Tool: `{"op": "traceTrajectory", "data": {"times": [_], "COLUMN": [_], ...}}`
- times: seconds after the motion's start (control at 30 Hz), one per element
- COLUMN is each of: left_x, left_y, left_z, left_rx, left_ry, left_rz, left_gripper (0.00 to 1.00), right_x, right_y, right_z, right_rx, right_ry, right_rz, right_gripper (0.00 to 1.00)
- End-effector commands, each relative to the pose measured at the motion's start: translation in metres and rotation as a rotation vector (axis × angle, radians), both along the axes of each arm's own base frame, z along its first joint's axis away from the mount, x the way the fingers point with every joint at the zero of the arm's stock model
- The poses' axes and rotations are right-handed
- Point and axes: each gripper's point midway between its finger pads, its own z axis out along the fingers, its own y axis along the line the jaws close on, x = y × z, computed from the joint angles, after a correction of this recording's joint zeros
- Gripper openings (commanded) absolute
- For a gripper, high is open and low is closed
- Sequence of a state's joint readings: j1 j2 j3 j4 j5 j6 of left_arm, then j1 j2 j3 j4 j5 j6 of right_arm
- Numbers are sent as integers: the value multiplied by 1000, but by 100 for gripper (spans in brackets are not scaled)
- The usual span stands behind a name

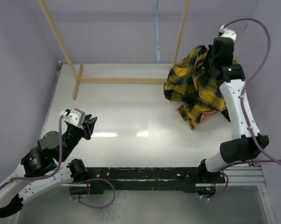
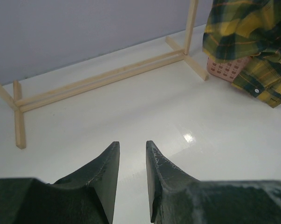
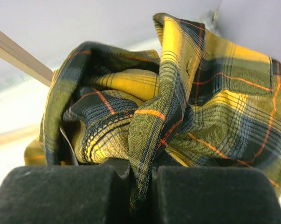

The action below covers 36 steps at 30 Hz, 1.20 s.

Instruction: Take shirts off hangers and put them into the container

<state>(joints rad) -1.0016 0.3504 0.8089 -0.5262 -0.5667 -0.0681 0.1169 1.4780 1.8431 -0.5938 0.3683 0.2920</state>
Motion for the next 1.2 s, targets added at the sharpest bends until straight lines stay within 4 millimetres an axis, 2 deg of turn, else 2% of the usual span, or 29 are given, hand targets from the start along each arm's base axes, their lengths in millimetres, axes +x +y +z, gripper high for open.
{"op": "traceTrajectory", "data": {"times": [0.0,0.17,0.27,0.37,0.5,0.63,0.77,0.87,0.9,0.97,1.03,1.1,1.17], "left_x": [1,-1,-1,-1,0,1,1,1,1,2,2,3,3], "left_y": [3,5,5,4,3,3,5,5,5,5,4,4,5], "left_z": [8,11,11,11,10,9,10,9,9,8,8,8,7], "left_rx": [-42,-56,-57,-53,-44,-42,-45,-46,-45,-40,-37,-35,-34], "left_ry": [-13,-23,-25,-24,-23,-22,-23,-22,-21,-20,-18,-16,-15], "left_rz": [19,19,15,11,10,16,22,27,27,27,30,33,35], "left_gripper": [33,33,33,33,34,34,34,34,34,34,34,34,35], "right_x": [32,48,50,50,46,37,30,23,21,18,21,24,23], "right_y": [14,-3,-18,-19,-17,-11,-23,-32,-32,-27,-26,-27,-26], "right_z": [-72,-146,-190,-228,-271,-304,-329,-340,-340,-336,-315,-285,-247], "right_rx": [102,198,295,390,406,417,347,308,310,333,339,338,336], "right_ry": [111,255,333,391,455,528,568,594,597,603,564,500,431], "right_rz": [7,-48,-82,-61,-56,-36,-70,-108,-111,-101,-94,-87,-74], "right_gripper": [0,0,0,0,0,0,0,1,8,28,44,51,53]}}
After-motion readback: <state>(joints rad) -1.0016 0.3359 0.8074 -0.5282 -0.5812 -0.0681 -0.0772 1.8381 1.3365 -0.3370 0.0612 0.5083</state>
